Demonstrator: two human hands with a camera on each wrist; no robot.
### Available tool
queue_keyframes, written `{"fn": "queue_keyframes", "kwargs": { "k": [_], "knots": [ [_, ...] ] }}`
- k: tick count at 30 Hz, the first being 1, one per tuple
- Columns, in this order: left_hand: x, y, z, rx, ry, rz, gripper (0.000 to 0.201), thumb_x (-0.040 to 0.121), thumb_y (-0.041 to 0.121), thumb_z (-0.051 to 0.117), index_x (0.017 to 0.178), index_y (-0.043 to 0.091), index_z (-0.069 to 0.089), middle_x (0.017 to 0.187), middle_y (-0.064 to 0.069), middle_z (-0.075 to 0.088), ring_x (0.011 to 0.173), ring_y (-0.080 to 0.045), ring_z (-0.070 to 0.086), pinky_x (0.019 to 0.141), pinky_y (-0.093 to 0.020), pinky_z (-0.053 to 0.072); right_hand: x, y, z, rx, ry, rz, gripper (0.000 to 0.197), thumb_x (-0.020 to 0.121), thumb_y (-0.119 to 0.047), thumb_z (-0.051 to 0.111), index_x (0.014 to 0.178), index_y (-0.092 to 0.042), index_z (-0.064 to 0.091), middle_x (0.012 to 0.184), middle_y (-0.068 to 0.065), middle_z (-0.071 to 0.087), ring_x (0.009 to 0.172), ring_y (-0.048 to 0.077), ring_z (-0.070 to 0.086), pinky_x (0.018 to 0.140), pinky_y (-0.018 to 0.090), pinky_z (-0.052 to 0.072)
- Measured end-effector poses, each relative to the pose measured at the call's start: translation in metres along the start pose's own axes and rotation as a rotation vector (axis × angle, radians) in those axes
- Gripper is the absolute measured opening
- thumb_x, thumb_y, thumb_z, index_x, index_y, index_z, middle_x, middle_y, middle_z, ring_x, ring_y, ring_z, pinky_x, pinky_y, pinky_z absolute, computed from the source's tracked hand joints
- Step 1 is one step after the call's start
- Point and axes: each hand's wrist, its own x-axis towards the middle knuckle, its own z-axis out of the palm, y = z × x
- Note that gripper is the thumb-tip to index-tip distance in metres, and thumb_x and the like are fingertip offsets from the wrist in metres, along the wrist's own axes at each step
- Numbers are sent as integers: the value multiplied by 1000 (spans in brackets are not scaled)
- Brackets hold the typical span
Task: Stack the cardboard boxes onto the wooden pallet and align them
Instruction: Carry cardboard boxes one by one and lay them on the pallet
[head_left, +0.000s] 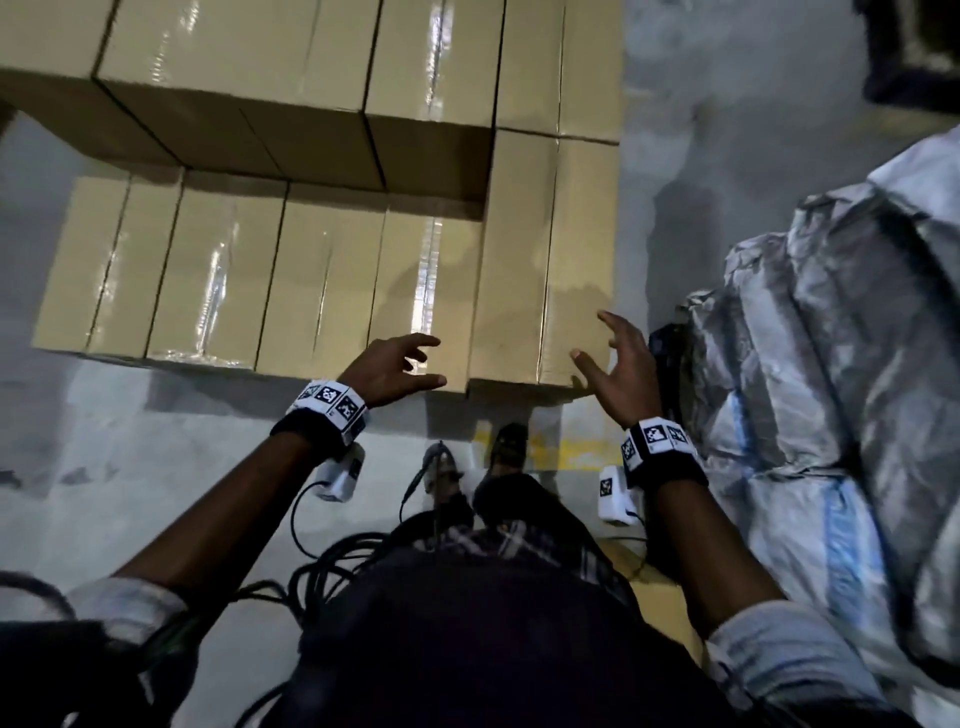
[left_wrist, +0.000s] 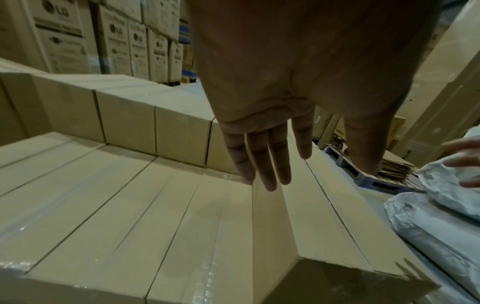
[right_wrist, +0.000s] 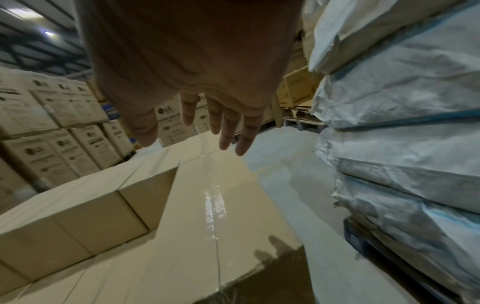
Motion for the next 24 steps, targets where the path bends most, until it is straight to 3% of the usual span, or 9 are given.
{"fn": "queue_keyframes", "kwargs": {
  "k": [9, 14, 17, 19, 21, 24],
  "knots": [
    [-42, 20, 1, -34, 137, -24, 65, 87, 47, 80, 145, 29, 56, 129, -3, 68, 108, -18, 64, 94, -33, 51, 32, -27, -15, -52, -138, -133, 63, 92, -44, 74, 147, -28, 50, 147, 4, 54, 125, 29, 58, 105, 48, 49],
    [-47, 34, 12, -68, 226, -28, 64, 88, 47, 79, 145, 31, 56, 129, -1, 68, 110, -20, 65, 96, -36, 53, 48, -30, -9, -81, -235, -215, 61, 92, -46, 73, 147, -32, 49, 149, 0, 52, 131, 26, 56, 107, 45, 48],
    [-48, 28, 25, -68, 260, -55, 64, 88, 51, 78, 144, 31, 56, 128, -1, 68, 109, -19, 66, 96, -36, 54, 55, -25, -1, -161, -265, -155, 64, 93, -45, 73, 149, -29, 48, 152, 2, 49, 137, 27, 49, 110, 40, 42],
    [-44, 26, 34, -59, 246, -69, 64, 88, 52, 77, 144, 28, 56, 128, -4, 69, 109, -20, 66, 92, -30, 51, 57, -22, 2, -156, -259, -98, 67, 92, -44, 74, 150, -25, 46, 153, 6, 48, 140, 29, 46, 110, 40, 39],
    [-33, 26, 45, -40, 168, -94, 65, 91, 53, 73, 146, 24, 53, 132, -7, 67, 114, -24, 66, 92, -29, 50, 57, -16, 7, -136, -252, 21, 71, 92, -42, 75, 152, -21, 44, 154, 11, 47, 140, 33, 45, 111, 40, 38],
    [-9, 22, 70, -13, 36, -140, 69, 97, 50, 66, 155, 19, 43, 143, -11, 61, 125, -30, 62, 104, -37, 49, 50, 10, 17, -154, -264, 209, 81, 90, -39, 76, 157, -17, 35, 159, 16, 37, 142, 37, 41, 113, 42, 37]
  ]
}}
